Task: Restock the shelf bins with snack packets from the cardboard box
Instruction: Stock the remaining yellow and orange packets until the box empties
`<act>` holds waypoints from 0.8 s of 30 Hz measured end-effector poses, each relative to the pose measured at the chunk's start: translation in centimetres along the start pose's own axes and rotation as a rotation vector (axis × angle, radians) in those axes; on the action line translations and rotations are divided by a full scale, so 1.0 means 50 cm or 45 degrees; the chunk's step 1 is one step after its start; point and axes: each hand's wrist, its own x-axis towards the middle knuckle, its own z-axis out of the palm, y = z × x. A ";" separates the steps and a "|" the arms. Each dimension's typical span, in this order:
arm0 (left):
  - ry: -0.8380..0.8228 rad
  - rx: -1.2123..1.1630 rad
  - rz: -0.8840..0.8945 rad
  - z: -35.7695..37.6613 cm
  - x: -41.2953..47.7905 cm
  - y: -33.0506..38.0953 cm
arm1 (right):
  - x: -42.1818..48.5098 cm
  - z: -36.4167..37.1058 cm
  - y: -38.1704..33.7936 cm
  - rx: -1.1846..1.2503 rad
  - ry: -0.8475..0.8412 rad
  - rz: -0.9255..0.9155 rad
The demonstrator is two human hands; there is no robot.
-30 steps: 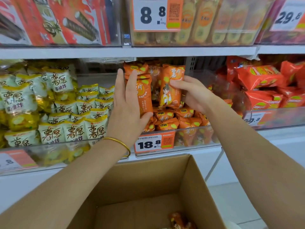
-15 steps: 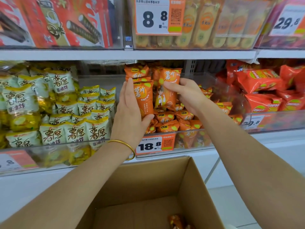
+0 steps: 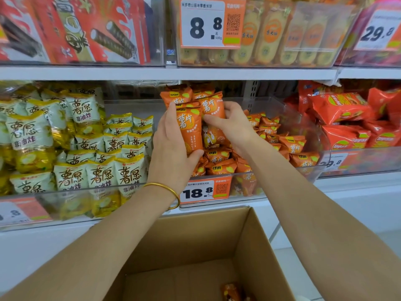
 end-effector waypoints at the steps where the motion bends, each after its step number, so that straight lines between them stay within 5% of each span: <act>1: -0.001 0.004 -0.002 0.000 0.000 0.001 | -0.001 -0.002 0.002 0.024 0.009 0.025; 6: 0.002 0.042 -0.020 0.001 -0.001 0.002 | -0.016 -0.002 0.017 0.317 0.134 0.100; 15: -0.035 0.038 -0.035 0.004 0.000 -0.005 | -0.035 0.015 -0.003 -0.295 0.010 -0.096; 24: -0.055 -0.019 -0.041 0.001 -0.010 -0.006 | -0.042 0.001 -0.012 -0.325 -0.073 -0.027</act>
